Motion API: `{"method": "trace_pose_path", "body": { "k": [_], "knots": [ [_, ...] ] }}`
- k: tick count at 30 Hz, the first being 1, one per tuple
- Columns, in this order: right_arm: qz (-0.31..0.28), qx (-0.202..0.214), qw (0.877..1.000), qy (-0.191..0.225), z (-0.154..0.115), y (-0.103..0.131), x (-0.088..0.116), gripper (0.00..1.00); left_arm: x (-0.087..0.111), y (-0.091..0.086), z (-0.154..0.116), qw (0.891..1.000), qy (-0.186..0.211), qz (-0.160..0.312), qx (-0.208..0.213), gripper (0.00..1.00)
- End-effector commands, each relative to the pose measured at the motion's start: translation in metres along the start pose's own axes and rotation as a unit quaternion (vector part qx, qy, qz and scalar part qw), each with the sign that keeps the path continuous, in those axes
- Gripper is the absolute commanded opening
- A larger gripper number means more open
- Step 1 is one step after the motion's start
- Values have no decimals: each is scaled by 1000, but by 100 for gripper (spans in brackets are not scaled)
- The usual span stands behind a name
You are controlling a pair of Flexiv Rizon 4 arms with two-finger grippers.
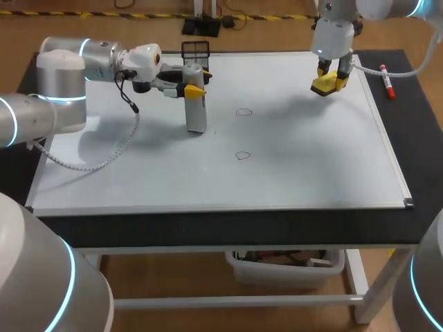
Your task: Pick up the inspection probe, press it on each red-marked spot on the whiteboard one by one, put down the probe, pick up the eraser, and wipe off all the red marks.
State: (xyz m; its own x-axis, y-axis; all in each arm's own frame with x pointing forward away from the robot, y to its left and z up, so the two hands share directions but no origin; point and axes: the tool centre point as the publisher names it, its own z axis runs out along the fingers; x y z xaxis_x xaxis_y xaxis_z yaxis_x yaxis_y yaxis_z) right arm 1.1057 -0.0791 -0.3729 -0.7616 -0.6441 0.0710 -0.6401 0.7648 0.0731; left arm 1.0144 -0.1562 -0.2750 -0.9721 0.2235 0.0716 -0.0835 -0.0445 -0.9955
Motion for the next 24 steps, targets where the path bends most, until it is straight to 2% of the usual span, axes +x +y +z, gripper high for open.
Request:
{"method": "trace_pose_path", "body": {
  "k": [1,14,24],
  "knots": [
    [-1,0,1000,3,-1,-1,-1,0,-2,3,-1,1000,2,-1,2,0],
    [-1,0,1000,3,-1,-1,-1,0,-1,3,-2,1000,1,0,4,0],
    [-1,0,1000,3,-1,-1,-1,0,-3,-9,-11,1000,-3,12,4,0]
  ]
}}
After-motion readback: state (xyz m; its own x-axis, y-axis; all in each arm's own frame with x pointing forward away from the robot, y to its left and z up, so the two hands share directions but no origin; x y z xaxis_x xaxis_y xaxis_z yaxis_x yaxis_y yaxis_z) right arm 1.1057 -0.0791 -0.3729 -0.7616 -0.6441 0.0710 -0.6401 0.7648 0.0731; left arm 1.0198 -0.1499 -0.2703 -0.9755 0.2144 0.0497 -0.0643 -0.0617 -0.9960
